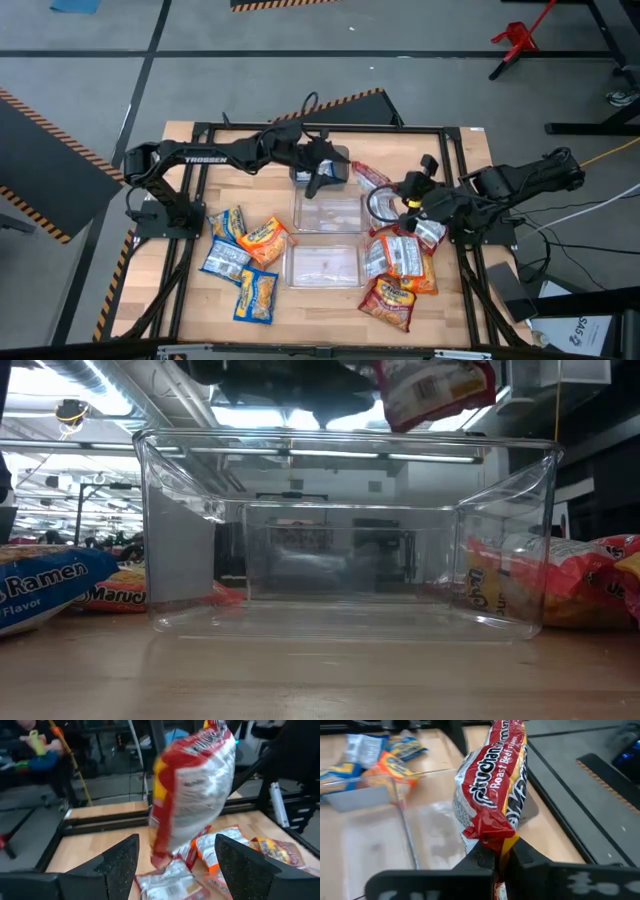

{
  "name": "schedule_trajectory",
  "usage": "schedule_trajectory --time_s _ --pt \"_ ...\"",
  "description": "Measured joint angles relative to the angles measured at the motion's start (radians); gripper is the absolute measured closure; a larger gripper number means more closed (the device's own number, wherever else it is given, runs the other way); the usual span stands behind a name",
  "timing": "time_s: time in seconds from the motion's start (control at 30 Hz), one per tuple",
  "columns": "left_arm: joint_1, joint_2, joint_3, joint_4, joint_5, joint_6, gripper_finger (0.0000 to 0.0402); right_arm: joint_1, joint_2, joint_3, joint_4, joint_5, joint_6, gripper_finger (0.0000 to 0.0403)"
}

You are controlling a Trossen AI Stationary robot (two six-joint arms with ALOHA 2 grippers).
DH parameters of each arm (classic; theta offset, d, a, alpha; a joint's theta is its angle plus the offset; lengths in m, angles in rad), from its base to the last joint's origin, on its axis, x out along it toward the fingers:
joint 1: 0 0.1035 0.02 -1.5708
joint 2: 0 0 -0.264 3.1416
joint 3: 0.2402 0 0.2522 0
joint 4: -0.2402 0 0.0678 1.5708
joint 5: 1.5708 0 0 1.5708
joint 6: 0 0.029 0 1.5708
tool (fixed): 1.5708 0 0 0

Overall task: Sort Maruchan noodles
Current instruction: Put the red noodle pack into the top transparent bin

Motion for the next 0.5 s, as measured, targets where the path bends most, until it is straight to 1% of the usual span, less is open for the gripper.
schedule_trajectory --time_s 0.1,0.3,0.43,0.5 --pt "0.001 0.0 0.0 0.013 0.067 0.003 0.0147 0.0 0.0 0.0 0.029 -0.006 -0.028 0.0403" --pt "0.001 0.0 0.0 0.012 0.07 0.005 0.0147 0.0 0.0 0.0 0.064 -0.064 -0.064 0.0403" --pt "0.0 0.0 0.0 0.022 0.073 0.003 0.0147 -0.001 0.0 0.0 0.065 -0.07 -0.079 0.0403" --pt "0.0 0.0 0.0 0.022 0.097 0.004 0.0147 -0.001 0.0 0.0 0.065 -0.063 -0.083 0.0403"
